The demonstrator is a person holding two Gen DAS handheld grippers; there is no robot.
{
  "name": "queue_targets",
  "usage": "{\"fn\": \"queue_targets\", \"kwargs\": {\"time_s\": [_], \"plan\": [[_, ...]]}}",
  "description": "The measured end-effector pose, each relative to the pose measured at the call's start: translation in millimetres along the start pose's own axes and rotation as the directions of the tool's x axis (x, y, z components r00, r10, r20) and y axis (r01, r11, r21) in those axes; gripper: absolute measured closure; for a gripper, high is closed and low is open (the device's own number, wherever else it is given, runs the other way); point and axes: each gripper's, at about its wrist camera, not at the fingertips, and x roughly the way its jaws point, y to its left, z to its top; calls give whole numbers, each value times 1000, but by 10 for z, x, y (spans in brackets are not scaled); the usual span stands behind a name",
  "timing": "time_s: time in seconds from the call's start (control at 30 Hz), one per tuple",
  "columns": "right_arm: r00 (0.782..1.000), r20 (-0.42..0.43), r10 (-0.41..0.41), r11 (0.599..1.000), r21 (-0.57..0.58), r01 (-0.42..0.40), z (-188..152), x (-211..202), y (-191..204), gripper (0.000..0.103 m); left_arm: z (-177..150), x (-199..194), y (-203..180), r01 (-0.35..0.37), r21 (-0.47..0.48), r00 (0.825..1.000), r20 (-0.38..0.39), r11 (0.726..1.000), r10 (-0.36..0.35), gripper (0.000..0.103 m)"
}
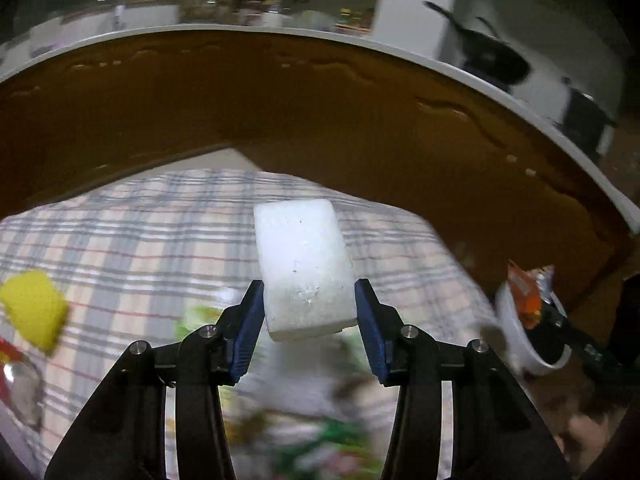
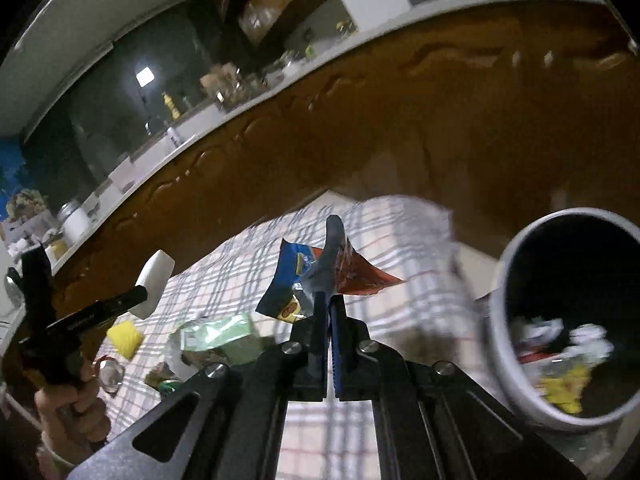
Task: Collect trash
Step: 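Carry the sponge and wrapper over the white bin and open both tools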
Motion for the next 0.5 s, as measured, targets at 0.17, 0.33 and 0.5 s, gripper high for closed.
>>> {"fn": "queue_targets", "kwargs": {"time_s": [0.17, 0.33, 0.5], "plan": [[996, 58, -74, 997, 16, 73, -54, -361, -212, 102, -145, 13, -577, 107, 63, 994, -34, 992, -105, 59], [991, 72, -114, 993, 46, 111, -86, -580, -404, 102, -278, 84, -1100, 187, 122, 981, -77, 975, -179, 59], [985, 84, -153, 987, 68, 148, -128, -776, -591, 102, -382, 104, -1471, 232, 161, 970, -109, 959, -217, 59]]}}
